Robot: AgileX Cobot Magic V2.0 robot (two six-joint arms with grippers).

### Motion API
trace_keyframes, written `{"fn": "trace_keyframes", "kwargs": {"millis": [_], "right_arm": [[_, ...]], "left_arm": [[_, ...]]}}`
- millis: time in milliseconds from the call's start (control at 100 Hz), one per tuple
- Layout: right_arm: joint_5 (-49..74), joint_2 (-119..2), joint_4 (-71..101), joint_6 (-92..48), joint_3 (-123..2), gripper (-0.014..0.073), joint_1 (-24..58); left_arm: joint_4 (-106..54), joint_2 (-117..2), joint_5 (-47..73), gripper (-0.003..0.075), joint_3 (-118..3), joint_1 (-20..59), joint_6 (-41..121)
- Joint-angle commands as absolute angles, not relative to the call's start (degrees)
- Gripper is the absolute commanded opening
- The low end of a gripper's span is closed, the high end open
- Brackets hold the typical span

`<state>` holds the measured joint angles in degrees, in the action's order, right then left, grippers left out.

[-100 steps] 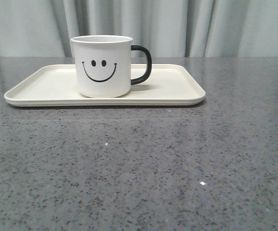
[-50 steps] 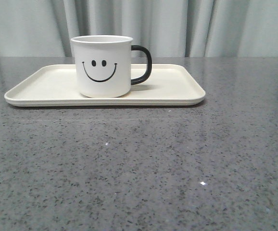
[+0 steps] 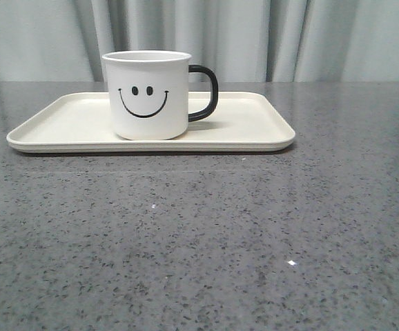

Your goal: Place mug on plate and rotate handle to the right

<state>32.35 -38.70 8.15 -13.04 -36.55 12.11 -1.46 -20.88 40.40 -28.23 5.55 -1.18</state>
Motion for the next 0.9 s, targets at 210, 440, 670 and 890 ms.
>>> {"fn": "trace_keyframes", "kwargs": {"millis": [210,440,670,890], "right_arm": [[28.1,-38.5,8.0,-13.0,-38.0,-0.0067,11.8],[28.1,-38.5,8.0,-13.0,-38.0,-0.0067,11.8],[28.1,-38.5,8.0,-13.0,-38.0,-0.0067,11.8],[28.1,-38.5,8.0,-13.0,-38.0,-0.0067,11.8]], "left_arm": [[-0.9,-9.0,16.3,-0.002,-18.9,5.3,-1.3],[1.2,-2.5,8.2,-0.002,-10.6,5.3,-1.3],[1.5,1.7,7.6,-0.002,-6.1,5.3,-1.3],[2.6,2.0,5.4,-0.002,-2.8,5.3,-1.3]]}}
